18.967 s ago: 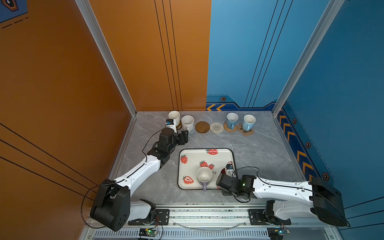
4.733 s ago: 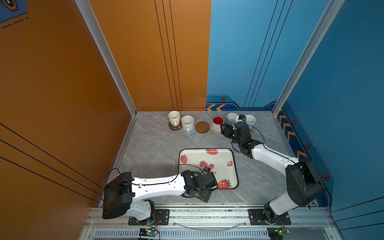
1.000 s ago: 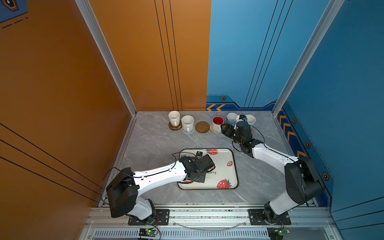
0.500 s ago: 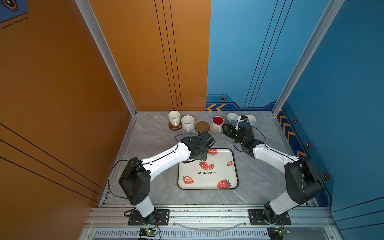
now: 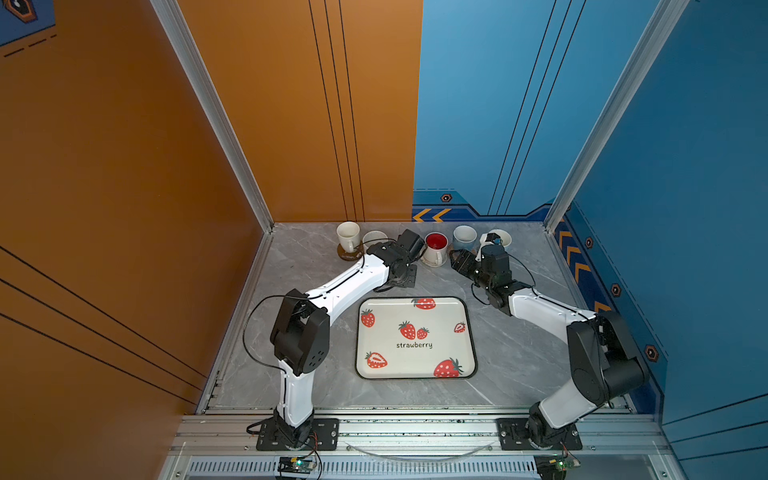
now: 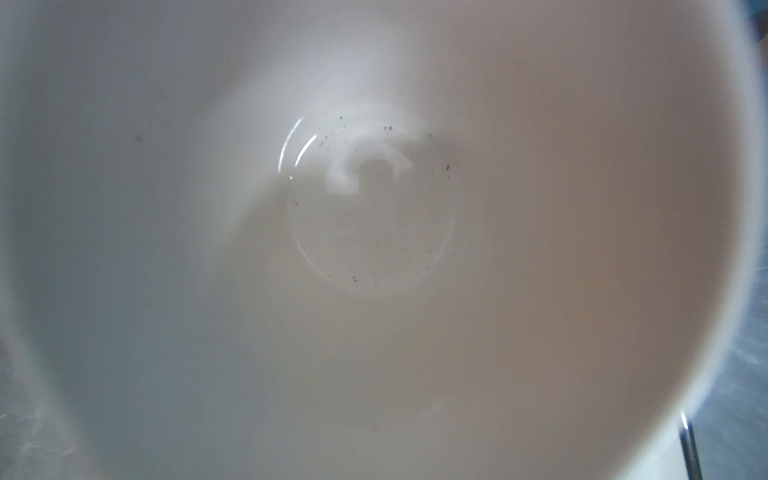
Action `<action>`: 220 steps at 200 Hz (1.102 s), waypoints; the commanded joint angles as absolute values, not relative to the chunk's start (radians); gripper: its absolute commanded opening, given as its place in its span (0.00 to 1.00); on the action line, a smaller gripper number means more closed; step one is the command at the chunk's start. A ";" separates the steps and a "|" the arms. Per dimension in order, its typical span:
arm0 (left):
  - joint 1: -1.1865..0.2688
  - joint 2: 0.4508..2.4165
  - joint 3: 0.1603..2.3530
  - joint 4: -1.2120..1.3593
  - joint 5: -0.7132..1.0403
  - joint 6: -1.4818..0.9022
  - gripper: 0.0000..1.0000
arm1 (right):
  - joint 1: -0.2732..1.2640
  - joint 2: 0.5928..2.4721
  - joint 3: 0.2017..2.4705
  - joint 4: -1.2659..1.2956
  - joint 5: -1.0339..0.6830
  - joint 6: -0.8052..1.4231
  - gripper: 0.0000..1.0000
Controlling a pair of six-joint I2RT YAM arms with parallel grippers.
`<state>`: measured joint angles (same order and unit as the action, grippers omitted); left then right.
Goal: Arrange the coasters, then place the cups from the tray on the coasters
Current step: 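Lift the lavender mug with the left gripper and carry it toward the wooden coaster, then lower the lavender mug onto the wooden coaster beside the speckled mug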
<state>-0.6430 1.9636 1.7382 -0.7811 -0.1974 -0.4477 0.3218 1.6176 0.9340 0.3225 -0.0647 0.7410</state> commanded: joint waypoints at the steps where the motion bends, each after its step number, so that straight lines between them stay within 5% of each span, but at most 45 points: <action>1: -0.625 2.001 1.833 -0.774 -0.177 -0.416 0.00 | 0.307 1.646 0.923 0.353 -0.097 0.762 0.69; 220: -0.536 2.378 2.265 -0.819 -0.153 -0.376 0.00 | 0.256 1.666 0.918 0.360 -0.147 0.771 0.69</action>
<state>-0.5442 2.3585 2.1960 -0.8433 -0.1665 -0.3882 0.2649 1.6619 0.9314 0.3519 -0.1318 0.7643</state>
